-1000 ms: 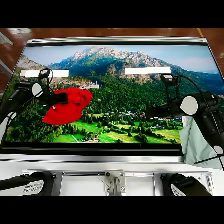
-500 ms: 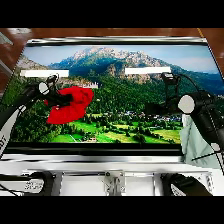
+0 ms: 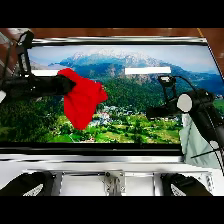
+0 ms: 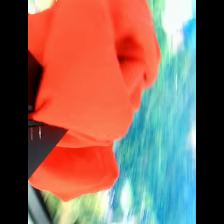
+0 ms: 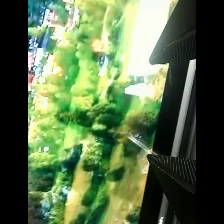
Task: Fold the shirts.
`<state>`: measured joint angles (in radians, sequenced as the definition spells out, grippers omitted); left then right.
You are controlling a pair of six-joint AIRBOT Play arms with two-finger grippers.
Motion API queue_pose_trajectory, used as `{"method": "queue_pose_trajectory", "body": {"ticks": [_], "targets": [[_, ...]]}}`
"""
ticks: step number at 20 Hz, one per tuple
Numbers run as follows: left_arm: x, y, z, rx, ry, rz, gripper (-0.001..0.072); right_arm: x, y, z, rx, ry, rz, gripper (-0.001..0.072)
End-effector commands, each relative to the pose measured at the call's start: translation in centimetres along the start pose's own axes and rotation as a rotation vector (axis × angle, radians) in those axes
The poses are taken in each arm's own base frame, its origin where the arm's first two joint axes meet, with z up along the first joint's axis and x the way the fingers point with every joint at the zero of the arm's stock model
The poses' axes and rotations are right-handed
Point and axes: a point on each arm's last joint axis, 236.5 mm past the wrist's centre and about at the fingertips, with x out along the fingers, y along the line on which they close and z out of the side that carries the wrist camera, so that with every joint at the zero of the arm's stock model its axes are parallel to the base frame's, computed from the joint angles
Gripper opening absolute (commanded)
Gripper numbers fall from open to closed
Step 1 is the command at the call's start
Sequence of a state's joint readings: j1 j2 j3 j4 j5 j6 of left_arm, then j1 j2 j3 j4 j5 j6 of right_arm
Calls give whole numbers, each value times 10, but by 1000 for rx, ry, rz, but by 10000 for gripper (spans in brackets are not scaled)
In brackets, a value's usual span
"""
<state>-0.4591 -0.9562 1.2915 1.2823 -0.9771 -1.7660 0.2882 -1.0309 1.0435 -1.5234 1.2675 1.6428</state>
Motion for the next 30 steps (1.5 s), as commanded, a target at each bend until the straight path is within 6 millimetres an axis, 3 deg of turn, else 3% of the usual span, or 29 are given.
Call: {"method": "queue_pose_trajectory", "body": {"ticks": [1, 3, 5, 9, 11, 13, 15, 19, 21, 23, 26, 30], "targets": [[-15, -80, -39, 5, 51, -170, 36, -29, -16, -12, -70, -4, -71, 682], [19, -105, -77, -10, 122, -213, 37, -50, -38, -21, -84, -17, -163, 682], [66, -118, -132, -45, 225, -215, 37, -68, -56, -35, -83, -2, -237, 682], [150, -133, -244, -110, 436, -170, 66, -84, -61, -56, -69, 30, -258, 682], [172, -141, -272, -241, 501, -179, 704, -84, -61, -56, -69, 30, -258, 682], [168, -128, -264, -272, 547, -184, 718, -84, -62, -54, -70, 22, -263, 682], [148, -97, -234, -206, 556, -177, 718, -84, -64, -54, -71, 22, -269, 682], [103, 2, -169, -183, 496, -33, 717, -78, -74, -54, -80, 24, -311, 682], [96, 44, -169, -228, 517, 24, 717, -64, -76, -58, -94, 37, -313, 682], [106, 73, -187, -306, 550, 70, 717, -46, -76, -70, -91, 77, -310, 682], [136, 70, -221, -413, 599, 7, 716, -24, -73, -93, -67, 152, -275, 682], [179, 32, -247, -511, 631, -134, 716, -16, -63, -104, 86, 177, -115, 682]]}}
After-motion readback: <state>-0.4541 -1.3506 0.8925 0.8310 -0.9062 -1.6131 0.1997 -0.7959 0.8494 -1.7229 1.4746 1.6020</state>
